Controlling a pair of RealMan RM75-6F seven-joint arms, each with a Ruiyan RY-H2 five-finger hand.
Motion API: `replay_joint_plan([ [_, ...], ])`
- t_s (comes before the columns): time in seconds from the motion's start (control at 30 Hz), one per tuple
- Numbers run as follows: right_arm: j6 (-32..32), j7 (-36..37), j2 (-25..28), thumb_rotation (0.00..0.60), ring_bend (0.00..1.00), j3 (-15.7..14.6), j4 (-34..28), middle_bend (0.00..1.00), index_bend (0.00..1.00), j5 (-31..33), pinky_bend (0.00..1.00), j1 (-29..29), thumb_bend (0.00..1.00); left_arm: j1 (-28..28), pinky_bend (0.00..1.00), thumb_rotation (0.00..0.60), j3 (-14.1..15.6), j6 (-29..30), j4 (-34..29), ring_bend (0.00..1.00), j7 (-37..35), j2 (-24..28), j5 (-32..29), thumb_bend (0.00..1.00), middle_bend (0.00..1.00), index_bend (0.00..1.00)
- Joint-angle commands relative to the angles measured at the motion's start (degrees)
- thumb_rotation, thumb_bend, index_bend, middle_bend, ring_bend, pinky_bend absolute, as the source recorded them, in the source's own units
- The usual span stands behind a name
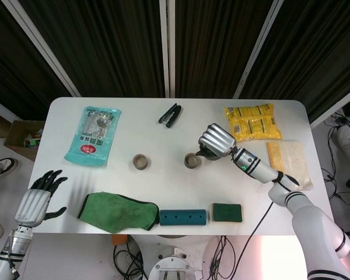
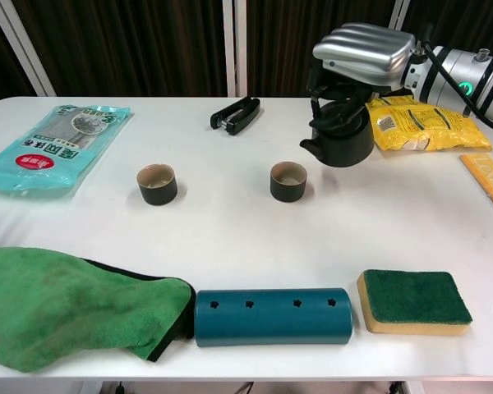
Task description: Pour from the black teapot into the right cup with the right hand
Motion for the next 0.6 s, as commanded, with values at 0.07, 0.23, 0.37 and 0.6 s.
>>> replay_joint_plan([
  [0.07, 0.48, 0.71, -1.13, 0.51, 0.99, -0.96, 2.21, 1.0, 1.0, -0.48, 0.84, 0.34, 0.36, 0.01, 0.23, 0.6, 0.03, -0.13, 0.09, 0.07, -0.04, -0.06, -0.11, 0.13, 0.09, 0.22],
  [0.23, 0.53, 1.08, -2.13, 0.511, 0.99, -1.71, 4.06, 1.0, 1.0, -0.7, 0.84, 0.84, 0.36, -0.03, 0.23, 0.6, -0.02, -0.19, 0.24, 0.07, -0.11, -0.24, -0.16, 0.13, 0.09, 0.22],
  [0.37, 0.88, 0.72, -2.46, 0.51, 0.99, -2.49, 4.96, 1.0, 1.0, -1.2, 0.84, 1.34, 0.36, -0.08, 0.23, 0.6, -0.03, -0.32, 0.38, 0.07, -0.29, -0.32, -0.24, 0.13, 0.09, 0.22],
  [0.6, 0.58, -0.12, -2.84, 0.512, 0.99, -3.16, 5.36, 1.0, 1.0, -1.23, 0.84, 1.94, 0.36, -0.09, 0.23, 0.6, -0.02, -0.24, 0.71, 0.07, -0.69, -0.37, -0.19, 0.13, 0.09, 0.22],
])
